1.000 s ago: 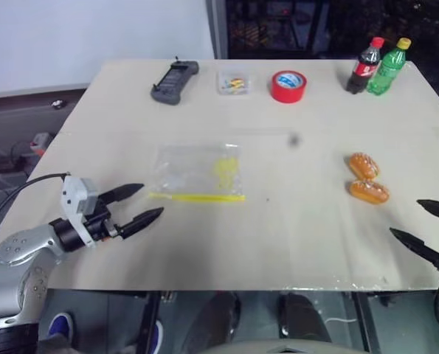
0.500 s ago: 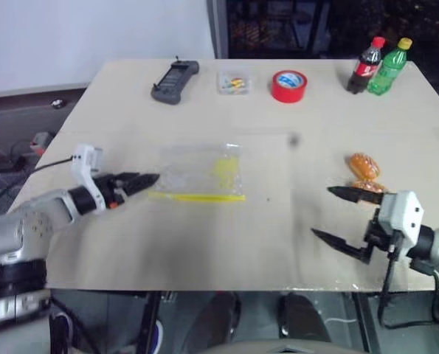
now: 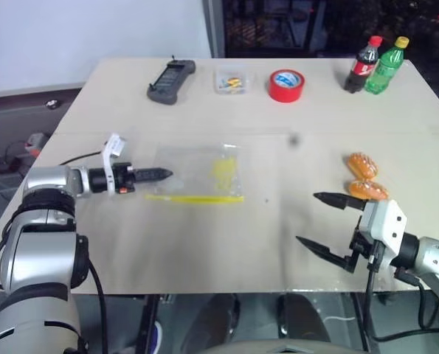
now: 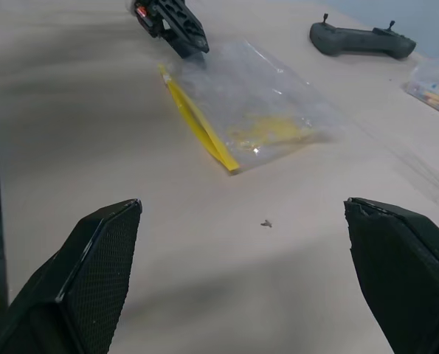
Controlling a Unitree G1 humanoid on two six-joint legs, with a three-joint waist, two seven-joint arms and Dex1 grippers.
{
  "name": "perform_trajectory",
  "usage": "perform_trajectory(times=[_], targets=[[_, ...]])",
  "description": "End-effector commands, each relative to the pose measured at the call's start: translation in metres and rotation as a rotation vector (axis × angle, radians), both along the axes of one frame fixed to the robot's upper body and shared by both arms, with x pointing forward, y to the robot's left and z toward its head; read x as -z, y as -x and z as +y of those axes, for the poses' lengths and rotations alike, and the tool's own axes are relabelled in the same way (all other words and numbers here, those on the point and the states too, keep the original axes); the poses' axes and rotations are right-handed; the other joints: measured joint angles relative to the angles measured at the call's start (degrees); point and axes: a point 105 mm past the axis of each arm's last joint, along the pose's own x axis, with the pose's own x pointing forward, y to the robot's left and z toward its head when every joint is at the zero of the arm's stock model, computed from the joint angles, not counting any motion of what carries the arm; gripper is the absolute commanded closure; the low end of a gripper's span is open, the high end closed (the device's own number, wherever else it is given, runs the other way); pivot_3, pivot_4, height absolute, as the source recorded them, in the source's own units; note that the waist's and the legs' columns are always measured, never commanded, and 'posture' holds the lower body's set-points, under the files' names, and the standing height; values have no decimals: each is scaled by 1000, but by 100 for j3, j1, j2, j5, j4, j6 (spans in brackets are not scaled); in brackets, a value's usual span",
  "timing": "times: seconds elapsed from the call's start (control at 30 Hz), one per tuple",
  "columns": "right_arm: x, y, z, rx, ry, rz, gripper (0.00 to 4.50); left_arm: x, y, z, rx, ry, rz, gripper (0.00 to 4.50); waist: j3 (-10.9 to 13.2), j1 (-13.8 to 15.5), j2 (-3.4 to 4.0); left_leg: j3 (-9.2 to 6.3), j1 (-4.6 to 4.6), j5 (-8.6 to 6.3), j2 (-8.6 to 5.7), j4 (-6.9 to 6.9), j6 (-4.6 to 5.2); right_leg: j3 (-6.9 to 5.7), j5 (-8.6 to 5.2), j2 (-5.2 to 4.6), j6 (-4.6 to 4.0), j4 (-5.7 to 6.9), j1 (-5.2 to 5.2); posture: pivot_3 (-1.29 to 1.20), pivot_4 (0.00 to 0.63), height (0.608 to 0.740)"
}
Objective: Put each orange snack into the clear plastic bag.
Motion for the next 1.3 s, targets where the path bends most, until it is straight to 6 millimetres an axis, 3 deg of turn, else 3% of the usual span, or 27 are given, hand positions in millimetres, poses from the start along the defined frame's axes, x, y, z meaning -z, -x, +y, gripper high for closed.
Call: perform_trajectory(times=[0.03, 0.37, 0.63, 0.73, 0.97, 1.17, 1.27, 1.3], targets=[[-16, 8, 0, -2, -6, -58, 0, 9, 7, -2, 60, -4, 50, 63, -2, -20, -3, -1, 0, 0, 0, 1, 0, 0, 0, 0, 0, 0, 0, 0, 150, 740], [-29, 8, 2, -21, -120, -86, 0, 22, 15, -27, 117, 161, 118, 63, -8, -94, -11, -1, 2, -2, 1, 12, 4, 2, 1, -5, 3, 10, 2, 0, 150, 740], [-31, 4, 5, -58, -140, -93, 0, 49, 37, -7, 23, 207, 220, 63, -46, -118, -5, 3, 14, -3, 3, 11, 7, 10, 1, -3, 3, 12, 2, 0, 150, 740], [-31, 3, 6, -68, -141, -93, 0, 53, 39, -8, 25, 207, 232, 63, -78, -136, 7, 8, 21, -13, 9, 9, 23, 16, 1, 4, 3, 13, 3, 0, 150, 740], [-32, 1, 7, -77, -167, -97, 0, 51, 25, -55, 141, 286, 231, 63, -111, -41, 27, 12, 25, -16, 4, 13, 29, 17, 1, -1, 4, 23, 8, 0, 150, 740], [-31, 2, 8, -74, -168, -101, 0, 62, 23, -72, 141, 303, 264, 63, -122, -4, 40, 9, 25, -18, -2, 20, 32, 15, 3, -5, 7, 23, 11, 0, 150, 740], [-29, 3, 7, -64, -164, -100, 0, 70, 21, -77, 85, 336, 279, 821, -130, 2, 47, 8, 25, -18, -2, 21, 32, 14, 2, -5, 8, 27, 11, 0, 150, 740], [-28, 3, 8, -62, -164, -100, 0, 71, 22, -78, 80, 345, 284, 1332, -130, -3, 47, 8, 25, -18, -2, 22, 32, 14, 2, -5, 8, 27, 11, 0, 150, 740]])
